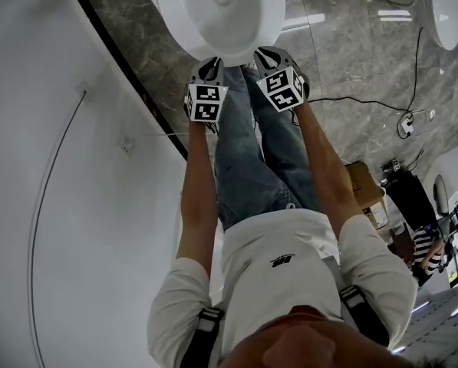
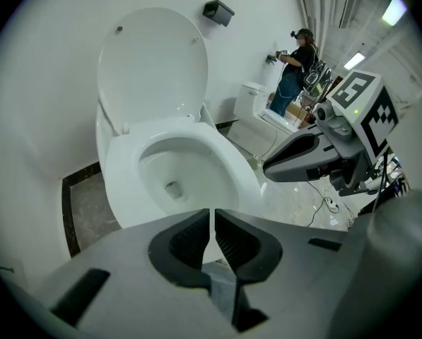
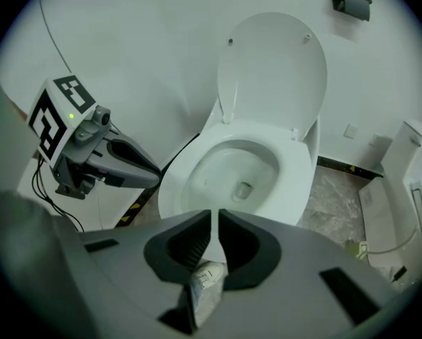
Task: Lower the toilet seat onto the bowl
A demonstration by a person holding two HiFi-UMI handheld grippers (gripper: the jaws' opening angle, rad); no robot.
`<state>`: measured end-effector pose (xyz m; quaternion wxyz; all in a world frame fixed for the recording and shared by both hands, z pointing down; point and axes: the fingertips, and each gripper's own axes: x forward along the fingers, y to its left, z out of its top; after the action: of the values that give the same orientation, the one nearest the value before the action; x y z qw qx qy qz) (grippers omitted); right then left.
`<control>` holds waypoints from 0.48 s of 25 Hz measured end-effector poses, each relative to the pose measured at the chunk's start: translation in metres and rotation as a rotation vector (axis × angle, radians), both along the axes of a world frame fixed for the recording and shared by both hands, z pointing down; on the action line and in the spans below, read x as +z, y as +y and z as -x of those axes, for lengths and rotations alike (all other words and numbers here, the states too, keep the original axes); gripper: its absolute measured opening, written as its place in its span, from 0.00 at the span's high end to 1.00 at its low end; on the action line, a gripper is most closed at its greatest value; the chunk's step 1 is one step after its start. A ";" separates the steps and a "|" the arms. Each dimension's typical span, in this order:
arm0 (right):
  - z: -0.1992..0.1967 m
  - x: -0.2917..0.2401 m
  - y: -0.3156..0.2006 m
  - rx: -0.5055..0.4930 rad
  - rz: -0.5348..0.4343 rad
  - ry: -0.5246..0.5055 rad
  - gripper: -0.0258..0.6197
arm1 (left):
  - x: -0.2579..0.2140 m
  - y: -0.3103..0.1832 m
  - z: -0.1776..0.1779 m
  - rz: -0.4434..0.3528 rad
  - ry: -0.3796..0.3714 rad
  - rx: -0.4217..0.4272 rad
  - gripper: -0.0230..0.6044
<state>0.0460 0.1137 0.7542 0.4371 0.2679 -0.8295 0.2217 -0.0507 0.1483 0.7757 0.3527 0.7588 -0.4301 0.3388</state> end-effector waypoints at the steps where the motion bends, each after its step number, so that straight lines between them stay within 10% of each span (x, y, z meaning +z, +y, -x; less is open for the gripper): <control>1: 0.001 -0.005 -0.002 0.000 -0.008 -0.008 0.88 | -0.005 -0.002 0.001 -0.011 0.000 0.001 0.89; 12: 0.014 -0.085 -0.034 0.012 -0.124 -0.100 0.90 | -0.065 -0.033 0.008 -0.136 0.010 0.000 0.91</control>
<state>0.0324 0.0801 0.6687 0.3762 0.2878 -0.8609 0.1856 -0.0587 0.1151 0.7112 0.3025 0.7829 -0.4502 0.3048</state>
